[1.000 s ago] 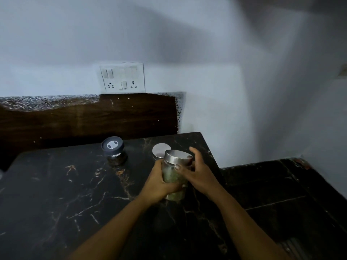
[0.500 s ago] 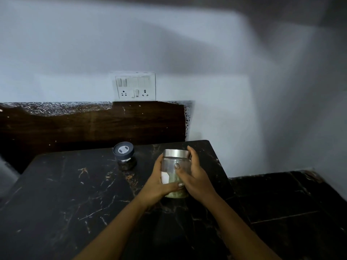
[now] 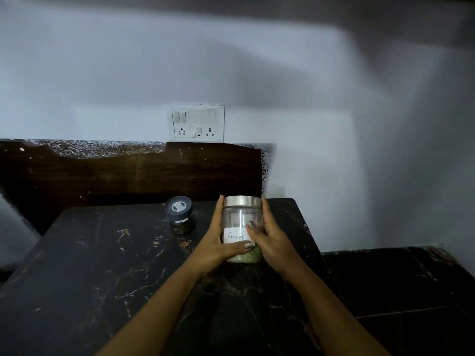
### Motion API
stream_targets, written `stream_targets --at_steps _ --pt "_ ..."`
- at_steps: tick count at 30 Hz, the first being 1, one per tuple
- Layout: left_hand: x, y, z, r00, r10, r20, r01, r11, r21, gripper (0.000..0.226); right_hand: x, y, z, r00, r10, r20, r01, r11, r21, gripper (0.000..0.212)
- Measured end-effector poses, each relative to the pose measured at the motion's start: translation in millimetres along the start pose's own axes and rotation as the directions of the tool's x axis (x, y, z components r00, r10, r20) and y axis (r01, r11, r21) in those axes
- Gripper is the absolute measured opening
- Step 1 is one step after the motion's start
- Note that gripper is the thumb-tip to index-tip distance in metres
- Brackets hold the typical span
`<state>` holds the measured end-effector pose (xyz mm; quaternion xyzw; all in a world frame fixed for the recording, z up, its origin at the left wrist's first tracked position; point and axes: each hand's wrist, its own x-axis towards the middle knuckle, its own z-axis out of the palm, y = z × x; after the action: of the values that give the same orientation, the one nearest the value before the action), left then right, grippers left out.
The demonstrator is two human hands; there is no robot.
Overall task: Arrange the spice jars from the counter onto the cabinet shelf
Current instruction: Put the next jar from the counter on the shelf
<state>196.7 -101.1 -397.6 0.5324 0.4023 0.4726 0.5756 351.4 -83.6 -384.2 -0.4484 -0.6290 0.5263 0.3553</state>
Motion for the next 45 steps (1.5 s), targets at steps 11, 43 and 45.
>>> stream_targets --at_steps 11,43,45 --pt "-7 13 -6 0.997 0.064 -0.040 -0.064 0.998 0.016 0.108 -2 -6 -6 0.992 -0.121 0.032 0.119 0.992 0.052 0.055" --pt "-11 41 -11 0.990 0.111 0.081 -0.126 0.968 0.219 0.114 -17 -38 -19 0.973 -0.098 0.209 0.098 0.995 0.012 0.109" --pt "-12 42 -11 0.989 0.122 0.078 -0.136 0.967 0.216 0.113 -18 -39 -19 0.972 -0.099 0.214 0.098 0.995 0.013 0.109"
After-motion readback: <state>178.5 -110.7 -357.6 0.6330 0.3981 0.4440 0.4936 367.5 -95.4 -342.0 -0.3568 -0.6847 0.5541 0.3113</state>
